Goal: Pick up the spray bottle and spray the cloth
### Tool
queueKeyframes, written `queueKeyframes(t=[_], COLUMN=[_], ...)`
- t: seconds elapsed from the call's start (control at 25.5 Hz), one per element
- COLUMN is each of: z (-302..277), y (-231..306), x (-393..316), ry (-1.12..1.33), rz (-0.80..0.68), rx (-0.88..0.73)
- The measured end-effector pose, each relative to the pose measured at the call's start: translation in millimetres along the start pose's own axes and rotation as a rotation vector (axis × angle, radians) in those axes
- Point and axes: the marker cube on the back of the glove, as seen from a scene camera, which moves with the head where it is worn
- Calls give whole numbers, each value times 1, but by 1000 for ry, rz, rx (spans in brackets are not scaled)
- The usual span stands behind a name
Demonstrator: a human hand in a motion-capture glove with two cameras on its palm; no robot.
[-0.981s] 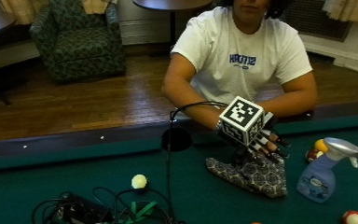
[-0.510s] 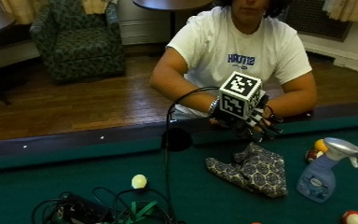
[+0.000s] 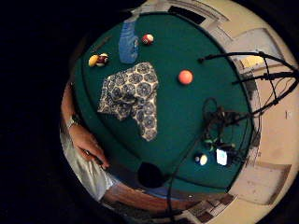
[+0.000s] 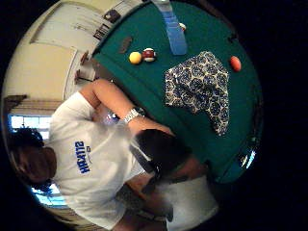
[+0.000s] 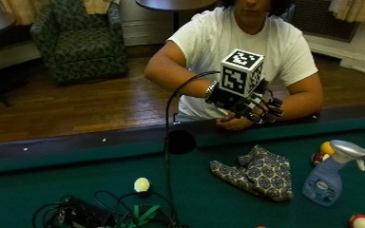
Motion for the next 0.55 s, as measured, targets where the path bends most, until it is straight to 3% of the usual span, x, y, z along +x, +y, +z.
queueKeyframes(t=[0.55], z=[-7], y=[4], x=[-22], ry=[-34], rz=[-28], rx=[6])
